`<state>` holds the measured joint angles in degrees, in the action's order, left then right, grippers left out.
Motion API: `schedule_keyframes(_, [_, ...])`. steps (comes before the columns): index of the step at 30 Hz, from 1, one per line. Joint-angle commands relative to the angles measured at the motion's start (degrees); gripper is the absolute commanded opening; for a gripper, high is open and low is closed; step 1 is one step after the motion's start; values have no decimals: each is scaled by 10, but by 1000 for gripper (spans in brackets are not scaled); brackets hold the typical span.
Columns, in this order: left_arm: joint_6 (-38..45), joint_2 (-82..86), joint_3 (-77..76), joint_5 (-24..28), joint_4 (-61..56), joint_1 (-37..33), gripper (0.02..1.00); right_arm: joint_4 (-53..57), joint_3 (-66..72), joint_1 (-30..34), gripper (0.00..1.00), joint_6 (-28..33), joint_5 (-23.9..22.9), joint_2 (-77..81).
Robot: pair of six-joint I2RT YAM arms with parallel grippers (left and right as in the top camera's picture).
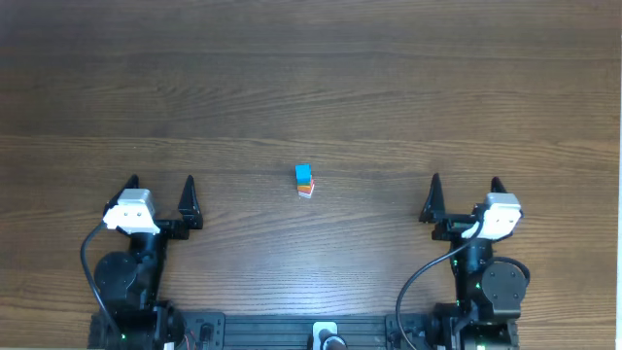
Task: Stack Cubes
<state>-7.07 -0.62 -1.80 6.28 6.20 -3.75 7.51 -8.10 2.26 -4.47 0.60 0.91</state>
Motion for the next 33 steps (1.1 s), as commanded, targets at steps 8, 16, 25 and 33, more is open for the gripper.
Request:
schedule_keyframes(8, [7, 3, 4, 7, -2, 2, 1000, -36, 78, 6, 993, 8, 26, -6])
schedule_keyframes(16, [7, 3, 4, 7, -2, 2, 1000, -35, 78, 7, 991, 7, 26, -6])
schedule_keyframes(25, [7, 3, 4, 7, -2, 2, 998, -35, 78, 7, 993, 7, 26, -5])
schedule_keyframes(33, [7, 3, 4, 7, -2, 2, 1000, -35, 78, 7, 993, 7, 26, -5])
